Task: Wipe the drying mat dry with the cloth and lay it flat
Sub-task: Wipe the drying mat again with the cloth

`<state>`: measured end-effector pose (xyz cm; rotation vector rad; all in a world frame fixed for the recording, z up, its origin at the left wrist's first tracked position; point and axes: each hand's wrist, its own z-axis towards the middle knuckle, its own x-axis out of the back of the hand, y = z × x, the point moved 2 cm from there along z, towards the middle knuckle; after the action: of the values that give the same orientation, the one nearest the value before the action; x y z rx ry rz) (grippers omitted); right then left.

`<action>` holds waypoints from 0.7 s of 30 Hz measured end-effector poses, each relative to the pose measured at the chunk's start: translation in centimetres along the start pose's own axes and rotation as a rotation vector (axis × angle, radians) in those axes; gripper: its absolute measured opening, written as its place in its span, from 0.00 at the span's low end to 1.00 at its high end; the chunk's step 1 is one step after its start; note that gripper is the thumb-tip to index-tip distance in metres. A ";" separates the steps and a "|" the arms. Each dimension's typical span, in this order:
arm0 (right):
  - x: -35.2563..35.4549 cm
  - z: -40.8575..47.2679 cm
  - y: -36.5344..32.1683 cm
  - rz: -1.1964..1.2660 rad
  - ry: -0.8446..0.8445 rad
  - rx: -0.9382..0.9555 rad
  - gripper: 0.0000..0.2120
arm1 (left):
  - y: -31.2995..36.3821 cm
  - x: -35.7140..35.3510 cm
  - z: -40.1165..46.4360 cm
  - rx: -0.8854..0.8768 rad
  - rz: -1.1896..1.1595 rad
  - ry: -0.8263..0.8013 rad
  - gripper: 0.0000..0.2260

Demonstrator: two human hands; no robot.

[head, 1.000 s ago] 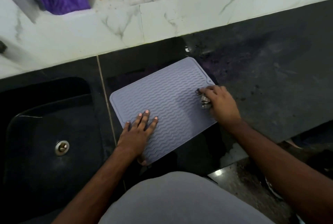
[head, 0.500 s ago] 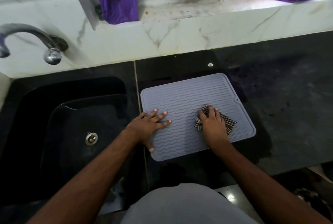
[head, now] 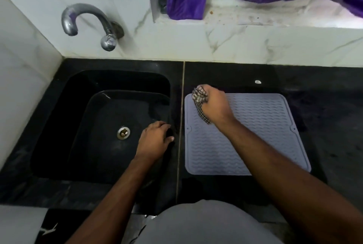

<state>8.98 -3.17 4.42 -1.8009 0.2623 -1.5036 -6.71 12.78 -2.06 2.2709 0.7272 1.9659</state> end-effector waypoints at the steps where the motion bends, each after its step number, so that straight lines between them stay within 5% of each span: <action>1: -0.7 1.2 -0.4 -0.019 -0.004 0.027 0.21 | -0.1 0.1 0.2 0.005 -0.007 -0.002 0.23; 9: -7.5 2.2 3.0 -0.440 -0.278 0.223 0.35 | -0.3 2.0 5.2 0.054 -0.167 0.097 0.27; 13: -7.9 2.4 4.8 -0.201 -0.175 0.166 0.37 | 0.4 2.7 8.7 -0.001 -0.187 0.093 0.25; 21: -7.1 4.4 6.0 0.052 -0.119 0.043 0.24 | 2.2 1.7 14.1 -0.036 -0.121 0.073 0.27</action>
<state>12.78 -1.24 -4.95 -1.8275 0.2150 -1.3513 7.46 15.19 -2.42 2.0916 0.8082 1.9993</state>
